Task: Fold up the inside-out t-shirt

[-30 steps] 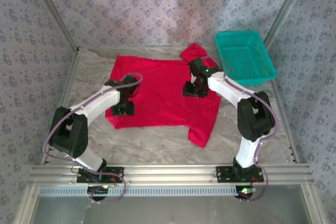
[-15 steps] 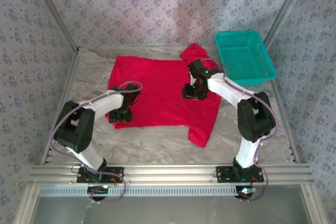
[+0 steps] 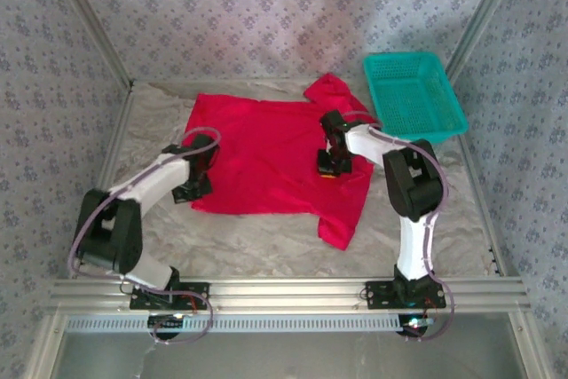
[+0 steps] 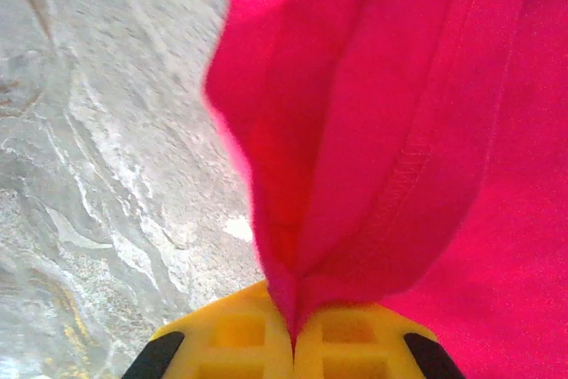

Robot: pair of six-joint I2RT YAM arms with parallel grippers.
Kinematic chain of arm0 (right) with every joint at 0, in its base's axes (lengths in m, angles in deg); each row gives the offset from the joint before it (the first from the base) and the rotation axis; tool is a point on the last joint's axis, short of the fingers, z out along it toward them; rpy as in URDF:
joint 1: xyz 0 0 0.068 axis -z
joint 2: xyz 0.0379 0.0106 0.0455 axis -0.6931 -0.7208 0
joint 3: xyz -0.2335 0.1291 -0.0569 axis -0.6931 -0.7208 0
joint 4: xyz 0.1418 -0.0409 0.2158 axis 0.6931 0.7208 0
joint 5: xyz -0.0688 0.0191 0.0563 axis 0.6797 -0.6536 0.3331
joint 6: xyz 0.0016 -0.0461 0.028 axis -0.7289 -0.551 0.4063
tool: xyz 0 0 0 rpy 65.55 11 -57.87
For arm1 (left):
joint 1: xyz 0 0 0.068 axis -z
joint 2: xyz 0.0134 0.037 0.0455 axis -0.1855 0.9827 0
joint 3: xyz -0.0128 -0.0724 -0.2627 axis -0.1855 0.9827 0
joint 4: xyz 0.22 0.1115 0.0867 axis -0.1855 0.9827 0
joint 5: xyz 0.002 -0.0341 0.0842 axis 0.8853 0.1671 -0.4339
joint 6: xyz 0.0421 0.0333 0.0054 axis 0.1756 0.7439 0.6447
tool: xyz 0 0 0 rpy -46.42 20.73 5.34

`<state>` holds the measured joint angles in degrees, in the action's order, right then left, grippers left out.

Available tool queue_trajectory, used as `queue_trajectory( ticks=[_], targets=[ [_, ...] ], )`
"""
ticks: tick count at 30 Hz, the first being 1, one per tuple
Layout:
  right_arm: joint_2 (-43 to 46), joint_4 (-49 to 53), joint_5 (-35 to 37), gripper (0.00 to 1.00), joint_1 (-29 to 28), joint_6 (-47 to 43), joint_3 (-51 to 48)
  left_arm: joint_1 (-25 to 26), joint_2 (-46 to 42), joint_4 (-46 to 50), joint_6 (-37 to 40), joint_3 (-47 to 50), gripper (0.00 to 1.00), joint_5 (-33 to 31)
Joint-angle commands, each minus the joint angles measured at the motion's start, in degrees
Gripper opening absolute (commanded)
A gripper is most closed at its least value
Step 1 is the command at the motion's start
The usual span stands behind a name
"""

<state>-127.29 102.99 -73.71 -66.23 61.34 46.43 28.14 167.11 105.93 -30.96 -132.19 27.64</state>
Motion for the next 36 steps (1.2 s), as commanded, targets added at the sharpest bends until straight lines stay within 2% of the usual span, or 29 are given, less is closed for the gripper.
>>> queue_trajectory(
  ticks=[1, 4, 8, 9, 11, 13, 14, 19, 23, 24, 28, 31, 36],
  targets=[
    [-2.4, 3.11, 4.47, 0.08, 1.82, 1.95, -1.67, -6.08, -9.52, -1.22, -3.08, 4.96, 0.01, 6.27],
    [-2.79, 3.51, 5.21, 0.07, 3.49, 1.98, -1.7, -13.46, -19.67, -4.14, -6.09, 11.61, 0.0, 11.39],
    [-2.97, 3.92, 5.63, 0.06, 5.03, 1.37, -1.22, -17.59, -32.5, -5.05, -11.97, 19.1, 0.0, 13.33],
    [-2.89, 4.12, 5.63, 0.06, 5.12, 1.17, -0.94, -18.18, -34.77, -4.84, -13.14, 20.23, 0.07, 13.41],
    [-2.43, 3.69, 6.32, 0.06, 5.13, 0.61, -0.05, -19.57, -39.08, -4.9, -15.07, 22.67, 0.11, 14.17],
    [-1.91, 4.53, 5.82, 0.06, 4.55, -0.08, 1.42, -20.57, -41.34, -6.64, -16.19, 24.99, 0.21, 16.9],
    [-1.51, 5.09, 5.77, 0.06, 4.09, -0.53, 2.31, -20.75, -41.71, -7.5, -16.42, 25.91, 0.25, 18.14],
    [2.16, 8.44, 4.81, 0.15, 2.43, -2.48, 5.39, -20.76, -40.19, -7.83, -14.15, 26.24, 0.26, 20.31],
    [8.83, 11.3, 4.56, 0.37, 1.14, -4.19, 5.43, -19.14, -39.38, -4.62, -11.73, 24.08, 0.44, 21.79],
    [10.2, 12.04, 4.45, 0.38, 1.0, -4.55, 4.89, -18.33, -39.47, -3.2, -11.54, 23.64, 0.48, 21.47],
    [14.85, 12.59, 2.0, 0.4, 0.6, -4.57, 1.1, -14.66, -38.7, -1.55, -12.36, 23.73, 0.51, 19.61],
    [17.47, 12.13, 0.48, 0.4, -0.36, -3.78, -2.41, -12.74, -35.28, -4.38, -13.04, 25.65, 0.51, 19.45],
    [19.49, 11.71, -3.94, 0.4, -1.91, -2.86, -8.25, -12.4, -29.03, -12.09, -13.73, 27.87, 0.51, 19.68]
  ],
)
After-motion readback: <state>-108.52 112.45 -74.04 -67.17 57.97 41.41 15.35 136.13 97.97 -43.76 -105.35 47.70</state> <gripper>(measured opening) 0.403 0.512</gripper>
